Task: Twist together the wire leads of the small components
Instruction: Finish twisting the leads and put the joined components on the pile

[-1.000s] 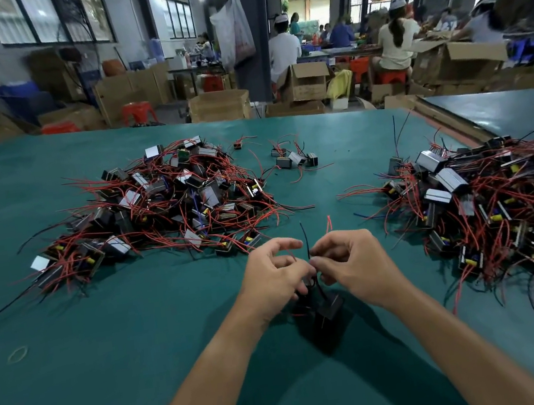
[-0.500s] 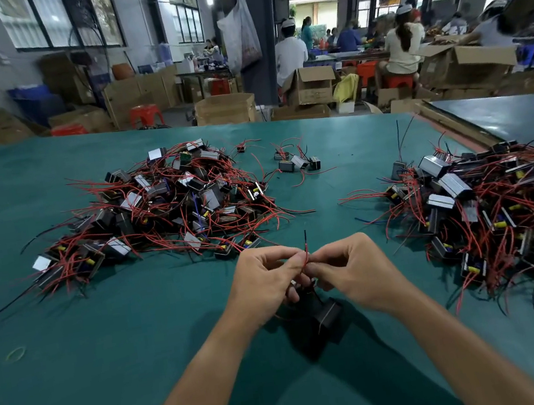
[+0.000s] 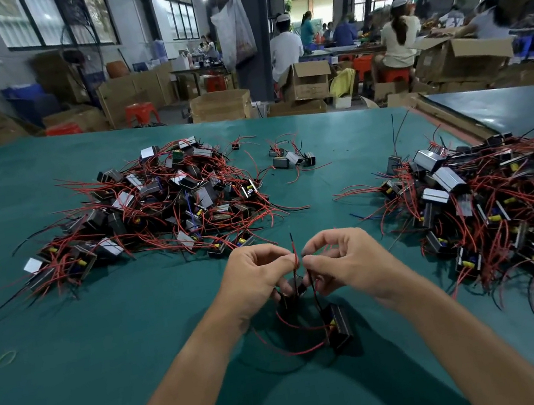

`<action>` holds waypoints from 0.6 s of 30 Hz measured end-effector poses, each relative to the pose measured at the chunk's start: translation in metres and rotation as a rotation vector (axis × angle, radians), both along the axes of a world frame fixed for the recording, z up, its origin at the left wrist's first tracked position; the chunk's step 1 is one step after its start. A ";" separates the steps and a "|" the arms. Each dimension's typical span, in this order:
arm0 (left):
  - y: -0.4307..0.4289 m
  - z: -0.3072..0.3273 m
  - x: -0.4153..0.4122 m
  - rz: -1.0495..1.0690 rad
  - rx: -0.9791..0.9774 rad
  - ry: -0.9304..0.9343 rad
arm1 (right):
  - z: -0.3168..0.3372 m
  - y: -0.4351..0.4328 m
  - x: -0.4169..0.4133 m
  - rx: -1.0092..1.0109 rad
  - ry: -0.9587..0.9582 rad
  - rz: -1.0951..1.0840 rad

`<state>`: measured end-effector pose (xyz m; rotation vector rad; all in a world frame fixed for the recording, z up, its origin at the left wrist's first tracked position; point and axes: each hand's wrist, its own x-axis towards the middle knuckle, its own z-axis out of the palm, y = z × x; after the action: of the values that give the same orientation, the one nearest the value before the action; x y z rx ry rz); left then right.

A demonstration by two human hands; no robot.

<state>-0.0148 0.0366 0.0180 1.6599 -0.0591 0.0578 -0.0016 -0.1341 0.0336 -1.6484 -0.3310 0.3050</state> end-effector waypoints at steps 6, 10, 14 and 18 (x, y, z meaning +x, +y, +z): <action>0.001 0.001 0.000 -0.070 -0.042 0.045 | 0.003 -0.003 0.000 -0.011 -0.056 -0.018; 0.003 0.002 -0.001 -0.106 -0.085 0.073 | 0.002 -0.005 0.003 -0.039 -0.168 -0.068; 0.004 0.001 -0.002 -0.109 -0.063 0.099 | 0.001 -0.006 0.006 -0.100 -0.250 -0.095; 0.005 0.002 -0.002 -0.105 -0.068 0.109 | 0.000 -0.006 0.007 -0.140 -0.259 -0.105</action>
<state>-0.0168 0.0413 0.0196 1.5868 -0.0608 -0.1091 0.0053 -0.1405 0.0332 -1.8405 -0.4234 0.0349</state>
